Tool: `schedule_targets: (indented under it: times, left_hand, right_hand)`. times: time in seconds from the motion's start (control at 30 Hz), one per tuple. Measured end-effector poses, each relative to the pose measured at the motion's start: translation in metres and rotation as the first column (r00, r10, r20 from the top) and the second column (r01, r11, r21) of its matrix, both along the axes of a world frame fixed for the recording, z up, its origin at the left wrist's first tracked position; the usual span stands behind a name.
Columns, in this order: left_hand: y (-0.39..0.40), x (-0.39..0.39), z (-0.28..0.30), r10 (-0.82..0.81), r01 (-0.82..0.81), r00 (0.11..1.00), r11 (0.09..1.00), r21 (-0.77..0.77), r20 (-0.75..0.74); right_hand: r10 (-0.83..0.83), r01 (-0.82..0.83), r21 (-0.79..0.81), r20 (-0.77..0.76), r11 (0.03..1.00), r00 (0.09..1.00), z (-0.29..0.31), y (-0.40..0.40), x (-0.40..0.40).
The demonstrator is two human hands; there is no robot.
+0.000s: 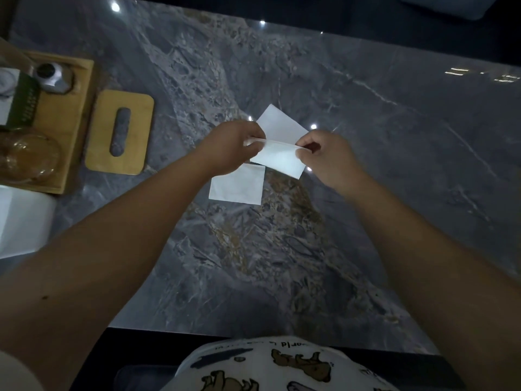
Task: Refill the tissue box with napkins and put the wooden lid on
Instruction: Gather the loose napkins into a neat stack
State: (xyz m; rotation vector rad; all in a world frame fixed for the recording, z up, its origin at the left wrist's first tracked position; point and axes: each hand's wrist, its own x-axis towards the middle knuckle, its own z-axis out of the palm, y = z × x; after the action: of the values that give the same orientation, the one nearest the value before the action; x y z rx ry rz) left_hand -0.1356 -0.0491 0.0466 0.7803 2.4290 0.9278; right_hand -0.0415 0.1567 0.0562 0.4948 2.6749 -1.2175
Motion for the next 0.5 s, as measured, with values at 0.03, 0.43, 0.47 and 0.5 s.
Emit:
schedule_targets:
  times: [0.03, 0.43, 0.47, 0.5]
  left_hand:
    - [-0.002, 0.001, 0.003, 0.006, -0.007, 1.0, 1.0, 0.013, 0.026]
    - [-0.064, 0.019, -0.003, 0.106, -0.098, 0.982, 0.993, -0.059, 0.155]
    - [-0.069, 0.02, -0.008, 0.12, -0.11, 0.982, 0.991, -0.079, 0.147]
    - [-0.072, 0.021, -0.013, 0.133, -0.121, 0.981, 0.988, -0.093, 0.139]
  right_hand:
    - [0.008, -0.008, -0.004, -0.007, 1.0, 1.0, 0.003, 0.0, 0.002]
    - [0.04, -0.016, -0.241, 0.097, 0.97, 0.994, -0.019, -0.046, 0.0]
    - [0.04, -0.012, -0.247, 0.108, 0.969, 0.993, -0.023, -0.052, -0.001]
    - [0.032, 0.0, -0.254, 0.121, 0.967, 0.992, -0.027, -0.058, -0.002]
